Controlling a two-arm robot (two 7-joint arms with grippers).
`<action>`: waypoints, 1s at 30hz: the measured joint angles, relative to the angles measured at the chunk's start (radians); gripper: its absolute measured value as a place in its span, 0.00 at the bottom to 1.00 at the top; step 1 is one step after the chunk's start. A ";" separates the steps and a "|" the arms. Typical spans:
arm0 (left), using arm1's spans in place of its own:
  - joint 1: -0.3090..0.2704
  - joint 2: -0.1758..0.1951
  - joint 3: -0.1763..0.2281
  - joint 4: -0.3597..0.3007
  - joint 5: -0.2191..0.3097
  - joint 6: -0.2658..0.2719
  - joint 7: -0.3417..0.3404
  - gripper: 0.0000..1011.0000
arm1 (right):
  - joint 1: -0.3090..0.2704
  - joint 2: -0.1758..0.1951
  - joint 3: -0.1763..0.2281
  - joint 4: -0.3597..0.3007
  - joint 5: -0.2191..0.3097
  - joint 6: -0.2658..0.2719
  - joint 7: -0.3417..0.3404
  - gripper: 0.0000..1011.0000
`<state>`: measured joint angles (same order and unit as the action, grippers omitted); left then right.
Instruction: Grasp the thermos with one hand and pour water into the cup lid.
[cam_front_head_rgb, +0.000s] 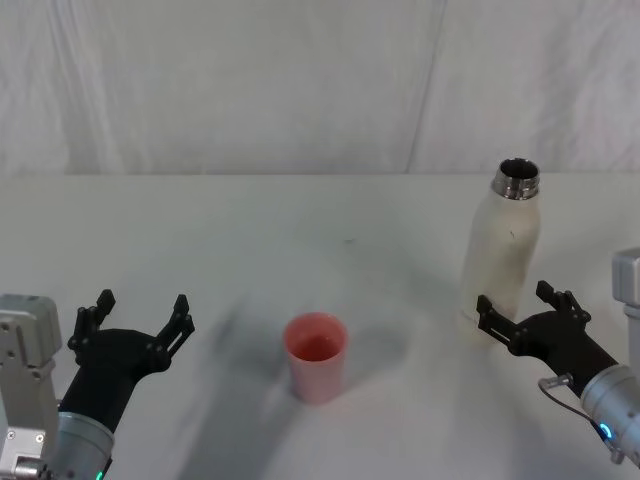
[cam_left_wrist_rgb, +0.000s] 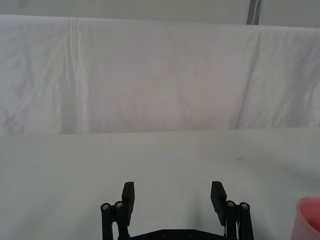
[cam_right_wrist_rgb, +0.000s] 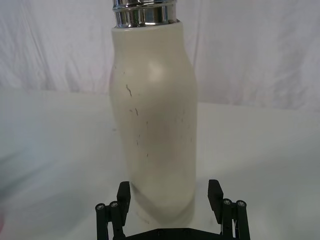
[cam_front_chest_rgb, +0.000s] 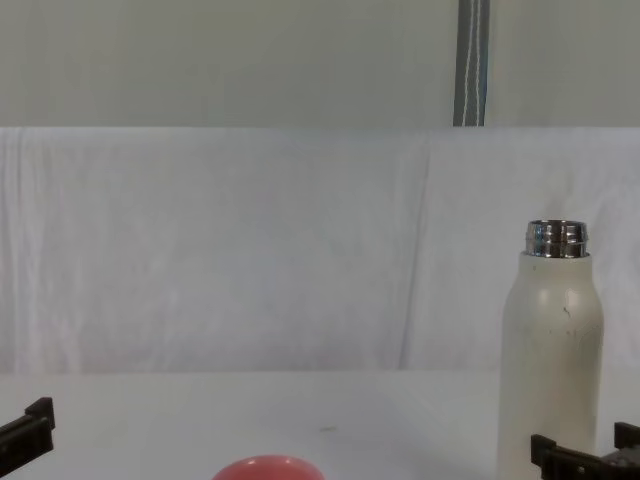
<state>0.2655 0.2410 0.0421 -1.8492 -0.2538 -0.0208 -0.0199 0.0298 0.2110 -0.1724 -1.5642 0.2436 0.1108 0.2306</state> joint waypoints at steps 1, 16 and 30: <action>0.000 0.000 0.000 0.000 0.000 0.000 0.000 0.99 | -0.003 0.002 0.001 -0.004 0.003 0.001 0.001 0.99; 0.000 0.000 0.000 0.000 0.000 0.000 0.000 0.99 | -0.084 0.039 0.039 -0.091 0.055 0.025 -0.020 0.99; 0.000 0.000 0.000 0.000 0.000 0.000 0.000 0.99 | -0.152 0.020 0.059 -0.150 0.056 -0.019 -0.069 0.99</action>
<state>0.2655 0.2410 0.0421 -1.8492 -0.2538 -0.0208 -0.0199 -0.1221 0.2308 -0.1133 -1.7141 0.2995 0.0918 0.1612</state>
